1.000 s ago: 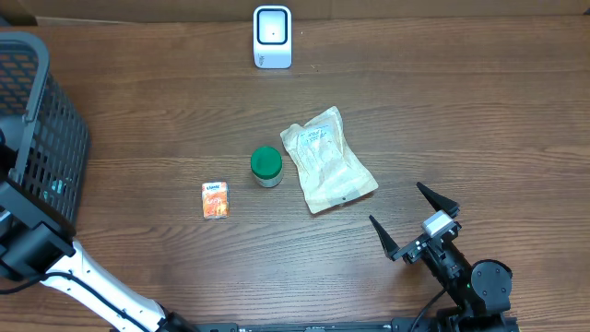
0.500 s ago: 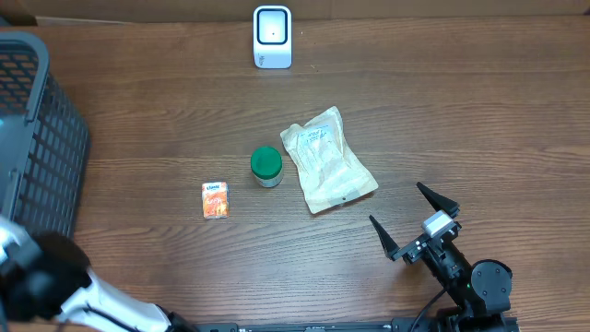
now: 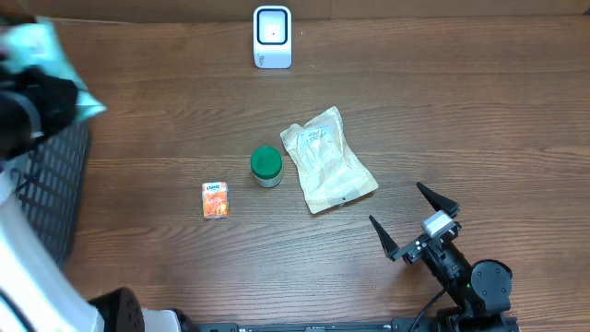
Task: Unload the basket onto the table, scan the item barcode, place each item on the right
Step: 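Carry the wipes pack out and set it left of the jar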
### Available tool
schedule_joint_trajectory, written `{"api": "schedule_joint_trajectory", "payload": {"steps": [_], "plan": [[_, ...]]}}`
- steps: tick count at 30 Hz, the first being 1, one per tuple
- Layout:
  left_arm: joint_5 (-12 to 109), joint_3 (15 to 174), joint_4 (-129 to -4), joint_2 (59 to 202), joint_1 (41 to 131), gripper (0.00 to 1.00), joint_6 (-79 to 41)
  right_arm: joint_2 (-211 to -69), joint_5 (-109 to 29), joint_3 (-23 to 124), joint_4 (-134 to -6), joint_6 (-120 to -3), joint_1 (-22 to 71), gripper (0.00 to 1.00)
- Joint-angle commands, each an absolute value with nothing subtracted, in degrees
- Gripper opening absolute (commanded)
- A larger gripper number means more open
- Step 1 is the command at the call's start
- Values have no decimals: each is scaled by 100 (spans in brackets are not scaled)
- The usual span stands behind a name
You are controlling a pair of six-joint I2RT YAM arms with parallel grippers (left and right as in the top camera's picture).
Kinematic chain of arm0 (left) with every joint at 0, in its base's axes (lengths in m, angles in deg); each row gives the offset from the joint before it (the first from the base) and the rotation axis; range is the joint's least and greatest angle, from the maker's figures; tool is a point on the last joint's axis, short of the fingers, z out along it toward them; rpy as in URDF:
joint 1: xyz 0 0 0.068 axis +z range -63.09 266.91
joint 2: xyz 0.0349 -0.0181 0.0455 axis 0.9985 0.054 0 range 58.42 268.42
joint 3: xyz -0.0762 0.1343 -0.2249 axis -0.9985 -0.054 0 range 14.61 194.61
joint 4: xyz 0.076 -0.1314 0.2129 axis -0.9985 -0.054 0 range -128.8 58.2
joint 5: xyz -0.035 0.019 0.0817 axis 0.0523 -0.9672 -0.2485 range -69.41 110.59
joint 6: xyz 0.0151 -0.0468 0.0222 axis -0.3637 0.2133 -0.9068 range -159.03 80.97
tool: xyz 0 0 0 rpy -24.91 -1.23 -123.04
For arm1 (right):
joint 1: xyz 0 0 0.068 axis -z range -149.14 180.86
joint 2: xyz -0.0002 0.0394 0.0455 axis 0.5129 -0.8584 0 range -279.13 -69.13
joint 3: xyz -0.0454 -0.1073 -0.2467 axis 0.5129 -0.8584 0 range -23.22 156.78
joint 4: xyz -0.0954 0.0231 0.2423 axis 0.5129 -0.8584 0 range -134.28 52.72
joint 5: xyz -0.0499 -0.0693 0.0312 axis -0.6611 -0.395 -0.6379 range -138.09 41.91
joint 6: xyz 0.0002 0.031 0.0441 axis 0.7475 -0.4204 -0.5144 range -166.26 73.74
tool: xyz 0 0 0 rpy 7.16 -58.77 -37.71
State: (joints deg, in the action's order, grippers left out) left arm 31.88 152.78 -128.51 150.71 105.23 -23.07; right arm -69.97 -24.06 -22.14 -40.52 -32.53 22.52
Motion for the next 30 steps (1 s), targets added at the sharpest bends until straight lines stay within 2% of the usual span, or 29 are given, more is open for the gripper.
{"api": "schedule_joint_trajectory", "payload": {"steps": [1,7,10,13,16,22,25,28,30], "plan": [[2851,14848,-12835,15275,9885,19,-2372,-6930,-2386,-2275,-4042,-3279,2224,100],[2768,13350,-12488,15439,9131,13,-2204,-6930,-2386,-2275,-4042,-3279,2224,100],[2768,12054,-11699,15460,8757,12,-2071,-6930,-2386,-2275,-4042,-3279,2224,100],[2768,11031,-10798,15467,8471,16,-1966,-6930,-2389,-2275,-4042,-3279,2224,100],[2770,10124,-9828,15469,8263,24,-1937,-6930,-2389,-2275,-4042,-3279,2224,100],[2807,8625,-8057,15469,8003,30,-1837,-6930,-2386,-2275,-4042,-3279,2224,100],[2810,8181,-7660,15469,7979,37,-1599,-6930,-2386,-2275,-4042,-3279,2224,100],[2807,7974,-7500,15469,7979,58,-1566,-6930,-2389,-2275,-4042,-3279,2224,100],[2794,7961,-7467,15469,7979,67,-1588,-6930,-2386,-2275,-4042,-3279,2224,100]]}}
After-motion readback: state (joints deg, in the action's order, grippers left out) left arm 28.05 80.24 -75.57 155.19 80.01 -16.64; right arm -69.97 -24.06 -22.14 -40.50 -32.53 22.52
